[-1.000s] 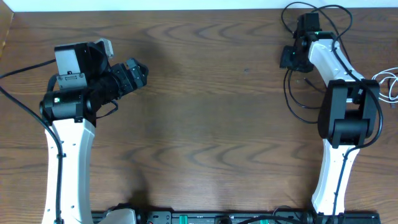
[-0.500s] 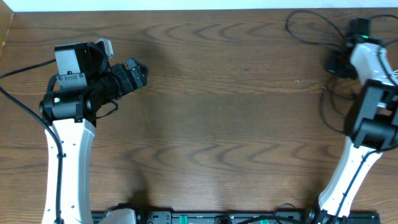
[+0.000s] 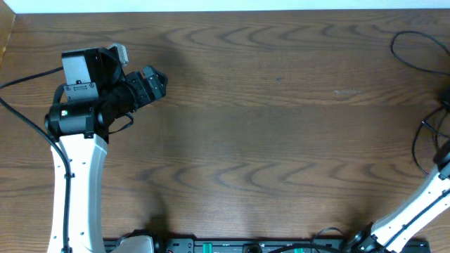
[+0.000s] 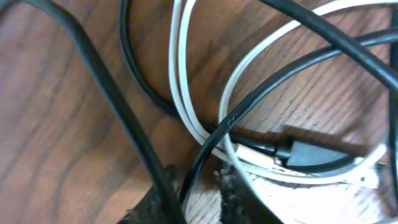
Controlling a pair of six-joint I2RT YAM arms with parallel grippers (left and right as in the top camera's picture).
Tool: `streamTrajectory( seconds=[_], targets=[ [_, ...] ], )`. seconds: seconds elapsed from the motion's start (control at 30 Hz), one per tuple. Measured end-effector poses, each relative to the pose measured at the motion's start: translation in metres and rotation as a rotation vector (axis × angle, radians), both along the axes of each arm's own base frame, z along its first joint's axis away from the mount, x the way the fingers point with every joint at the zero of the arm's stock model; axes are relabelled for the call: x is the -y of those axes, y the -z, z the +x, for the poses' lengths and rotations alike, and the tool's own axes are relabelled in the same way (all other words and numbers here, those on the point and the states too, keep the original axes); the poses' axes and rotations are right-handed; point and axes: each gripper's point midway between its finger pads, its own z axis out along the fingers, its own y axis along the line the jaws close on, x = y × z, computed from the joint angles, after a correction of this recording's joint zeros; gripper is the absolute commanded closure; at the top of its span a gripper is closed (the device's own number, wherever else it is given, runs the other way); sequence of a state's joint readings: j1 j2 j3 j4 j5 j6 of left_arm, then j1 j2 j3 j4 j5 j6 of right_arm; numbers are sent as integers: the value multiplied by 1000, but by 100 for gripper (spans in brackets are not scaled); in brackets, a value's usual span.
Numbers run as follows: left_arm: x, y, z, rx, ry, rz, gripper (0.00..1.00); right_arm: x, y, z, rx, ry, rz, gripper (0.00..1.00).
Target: Untangle cables
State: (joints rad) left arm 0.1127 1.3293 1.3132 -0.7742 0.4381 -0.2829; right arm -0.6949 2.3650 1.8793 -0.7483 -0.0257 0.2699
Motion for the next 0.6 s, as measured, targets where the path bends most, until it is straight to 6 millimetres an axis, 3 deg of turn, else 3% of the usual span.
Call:
streamTrajectory(
  seconds=[0.13, 0.23, 0.27, 0.3, 0.33, 0.4, 0.5, 0.6],
  targets=[
    [0, 0, 0, 0, 0, 0, 7, -13, -10, -2, 24, -41, 109, 62],
    [0, 0, 0, 0, 0, 0, 7, -30, -33, -1, 12, -76, 154, 49],
    [0, 0, 0, 0, 0, 1, 7, -42, -49, -2, 5, -92, 173, 30],
    [0, 0, 0, 0, 0, 0, 7, -53, -72, 0, 13, -116, 169, 27],
    [0, 0, 0, 0, 0, 0, 7, -56, -81, 0, 16, -122, 164, 27],
    [0, 0, 0, 0, 0, 0, 7, -71, -119, -7, 14, -139, 130, 27],
    [0, 0, 0, 0, 0, 0, 7, -97, -193, -16, 86, -179, 52, 28],
    [0, 0, 0, 0, 0, 0, 7, -125, -237, -22, 136, -225, 2, 28]
  ],
)
